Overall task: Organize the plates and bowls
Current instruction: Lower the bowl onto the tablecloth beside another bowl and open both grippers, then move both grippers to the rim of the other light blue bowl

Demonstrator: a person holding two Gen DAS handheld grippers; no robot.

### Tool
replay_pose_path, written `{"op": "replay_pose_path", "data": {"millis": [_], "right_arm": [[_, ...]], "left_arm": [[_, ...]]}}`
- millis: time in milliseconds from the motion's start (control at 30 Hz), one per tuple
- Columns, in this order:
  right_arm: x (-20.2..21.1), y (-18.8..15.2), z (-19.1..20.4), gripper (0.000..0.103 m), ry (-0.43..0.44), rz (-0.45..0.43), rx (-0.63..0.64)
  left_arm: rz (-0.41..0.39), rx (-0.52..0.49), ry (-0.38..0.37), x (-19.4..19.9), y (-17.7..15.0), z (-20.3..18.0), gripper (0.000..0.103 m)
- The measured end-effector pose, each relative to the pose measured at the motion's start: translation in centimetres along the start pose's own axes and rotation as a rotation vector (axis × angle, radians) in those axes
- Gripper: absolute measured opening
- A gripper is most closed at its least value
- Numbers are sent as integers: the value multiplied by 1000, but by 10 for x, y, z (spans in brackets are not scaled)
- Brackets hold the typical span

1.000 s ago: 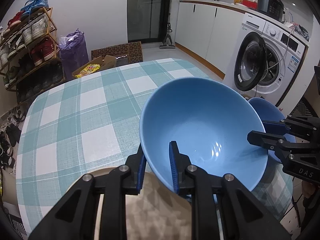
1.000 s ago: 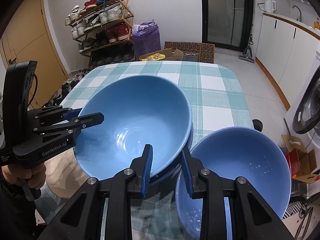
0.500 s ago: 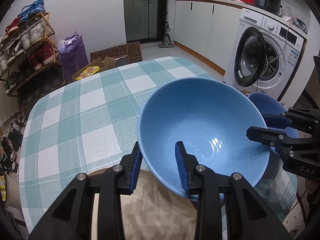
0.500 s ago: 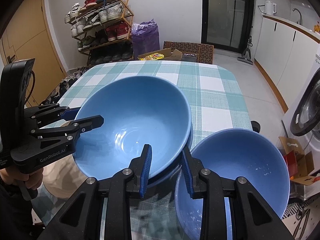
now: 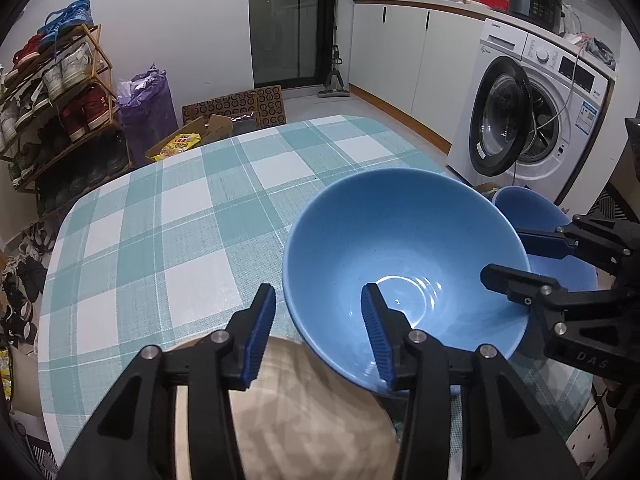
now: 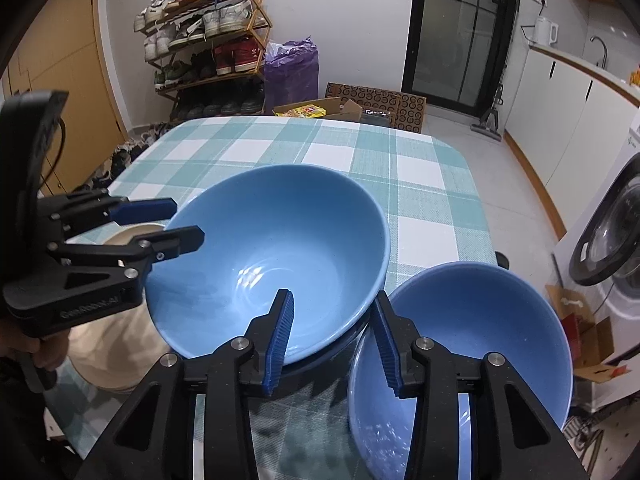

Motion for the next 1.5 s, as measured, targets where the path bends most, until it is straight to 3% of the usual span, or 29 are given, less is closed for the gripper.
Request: {"op": "replay_pose_path", "data": {"millis": [267, 500, 567, 633, 700, 1100, 1500], "right_arm": [[0, -1, 1, 51, 8, -16, 10], [26, -6, -10, 85, 71, -99, -67], [35, -8, -14, 88, 92, -114, -93], [42, -11, -16, 93, 97, -135, -108], [50, -14, -18, 101, 90, -162, -137], [87, -37, -28, 102, 70, -237, -201], [91, -68, -65, 102, 85, -247, -305]], "left_arm": [[-15, 4, 0, 9, 0, 2, 49], [-31, 10, -53, 22, 3, -1, 55], [-35, 9, -71, 26, 5, -3, 63], [-51, 8, -85, 32, 6, -7, 84], [-64, 7, -98, 36, 8, -10, 90], [-100, 20, -146, 49, 17, -20, 93], [-103, -12, -127, 51, 29, -46, 93]]}}
Point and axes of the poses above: each gripper's, at about its wrist camera, not at the fingertips, and x roughly against the way its jaws point, z to its left, y to its top, the point moved 4 cm from there along -x, roughly the way its jaws point, and after that the axes turned 15 degrees about z, right-handed, at the moved point
